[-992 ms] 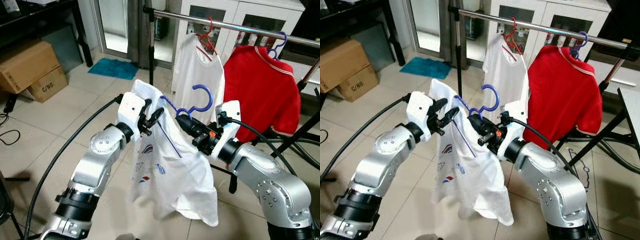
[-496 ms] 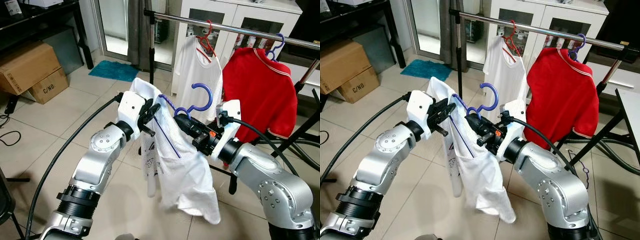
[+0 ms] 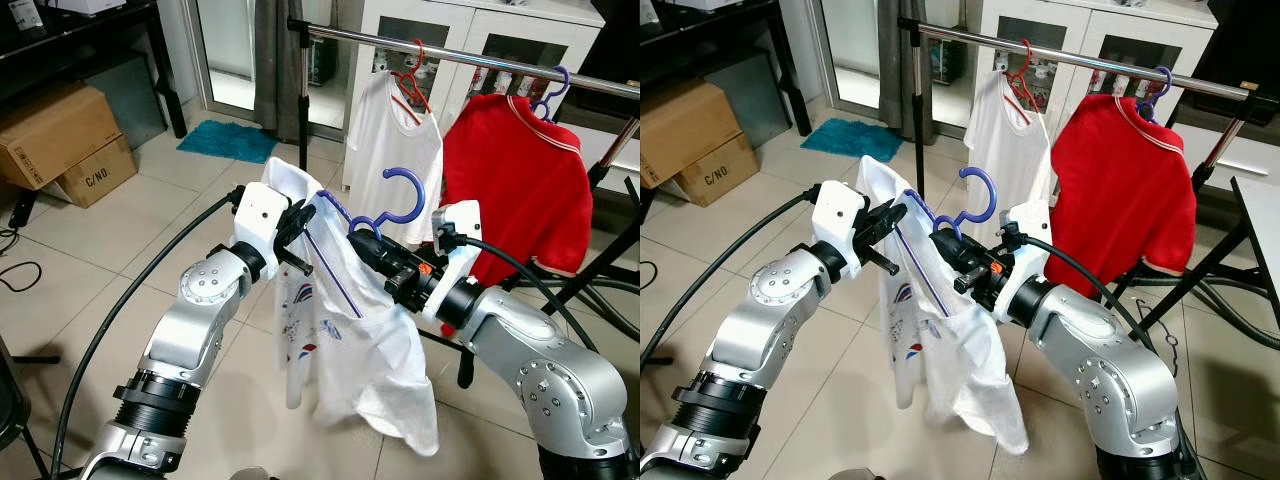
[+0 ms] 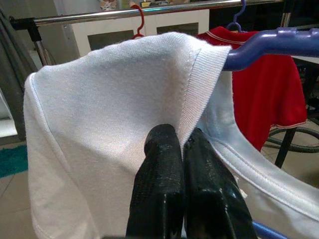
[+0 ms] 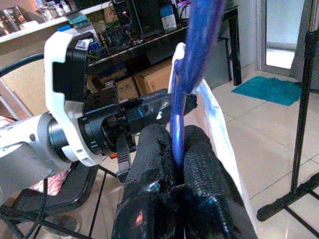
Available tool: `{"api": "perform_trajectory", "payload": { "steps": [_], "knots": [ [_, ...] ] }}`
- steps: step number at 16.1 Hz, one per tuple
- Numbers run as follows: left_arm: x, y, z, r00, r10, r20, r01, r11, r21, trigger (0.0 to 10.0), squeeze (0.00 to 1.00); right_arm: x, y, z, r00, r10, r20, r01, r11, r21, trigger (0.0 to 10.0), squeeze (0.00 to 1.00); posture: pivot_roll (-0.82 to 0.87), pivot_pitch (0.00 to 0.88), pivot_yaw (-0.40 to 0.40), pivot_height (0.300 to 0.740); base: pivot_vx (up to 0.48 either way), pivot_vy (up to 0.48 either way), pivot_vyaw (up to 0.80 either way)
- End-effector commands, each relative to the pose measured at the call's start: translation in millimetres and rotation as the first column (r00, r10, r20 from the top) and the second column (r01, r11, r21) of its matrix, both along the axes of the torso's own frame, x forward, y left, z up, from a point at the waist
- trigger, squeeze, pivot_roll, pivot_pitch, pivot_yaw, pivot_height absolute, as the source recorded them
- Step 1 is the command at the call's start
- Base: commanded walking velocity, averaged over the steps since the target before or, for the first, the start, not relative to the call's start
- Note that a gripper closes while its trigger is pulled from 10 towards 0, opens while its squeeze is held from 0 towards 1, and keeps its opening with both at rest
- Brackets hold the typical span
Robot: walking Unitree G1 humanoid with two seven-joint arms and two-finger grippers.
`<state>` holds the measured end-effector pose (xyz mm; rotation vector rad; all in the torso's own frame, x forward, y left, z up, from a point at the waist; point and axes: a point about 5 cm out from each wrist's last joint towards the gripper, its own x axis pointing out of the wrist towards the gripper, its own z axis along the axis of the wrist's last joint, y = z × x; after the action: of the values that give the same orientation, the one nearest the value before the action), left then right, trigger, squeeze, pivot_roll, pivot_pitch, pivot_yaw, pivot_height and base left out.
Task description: Hang hanger
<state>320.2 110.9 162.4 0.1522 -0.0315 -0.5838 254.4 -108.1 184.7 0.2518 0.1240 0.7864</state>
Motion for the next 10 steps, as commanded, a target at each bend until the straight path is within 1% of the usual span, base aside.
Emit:
{"api": "perform_trajectory", "payload": {
  "steps": [1, 4, 6, 8, 9, 10],
  "knots": [
    [0.8, -0.4, 2.9, 1.000, -0.013, 0.007, 0.013, 1.000, 0.001, 0.0, 0.00, -3.6, 1.0, 8.5, 0.999, 0.012, 0.041, -0.012, 1.000, 0.012, 0.0, 0.00, 0.08, 0.000, -0.014, 0.740, 0.000, 0.000, 0.00],
    [-1.7, 1.5, 9.0, 0.999, -0.032, 0.012, 0.032, 0.999, -0.012, 0.0, 0.00, -2.8, -0.8, 4.3, 1.000, -0.002, 0.024, 0.003, 1.000, -0.019, 0.0, 0.00, 0.08, 0.000, -0.012, 0.740, 0.000, 0.000, 0.00],
    [-6.6, 2.3, 23.6, 0.995, -0.100, 0.014, 0.101, 0.993, -0.054, 0.0, 0.00, -2.8, -4.3, -9.5, 1.000, -0.013, -0.027, 0.009, 0.993, -0.116, 0.0, 0.00, 0.08, 0.000, -0.012, 0.740, 0.000, 0.000, 0.00],
    [-9.3, 5.0, 27.4, 0.992, -0.127, 0.004, 0.127, 0.991, -0.042, 0.0, 0.00, -4.1, -5.7, -17.4, 0.998, -0.011, -0.055, 0.001, 0.985, -0.173, 0.0, 0.00, 0.08, 0.000, -0.010, 0.740, 0.000, 0.000, 0.00],
    [-13.3, 7.7, 31.6, 0.985, -0.169, -0.009, 0.169, 0.985, -0.037, 0.0, 0.00, -5.7, -7.3, -23.3, 0.997, -0.010, -0.080, -0.007, 0.977, -0.214, 0.0, 0.00, 0.08, 0.000, -0.008, 0.740, 0.000, 0.000, 0.00],
    [-15.2, 8.2, 33.5, 0.981, -0.192, -0.014, 0.191, 0.981, -0.035, 0.0, 0.00, -6.1, -8.3, -25.4, 0.996, -0.012, -0.089, -0.009, 0.973, -0.231, 0.0, 0.00, 0.08, 0.000, -0.008, 0.740, 0.000, 0.000, 0.00]
  ]
}}
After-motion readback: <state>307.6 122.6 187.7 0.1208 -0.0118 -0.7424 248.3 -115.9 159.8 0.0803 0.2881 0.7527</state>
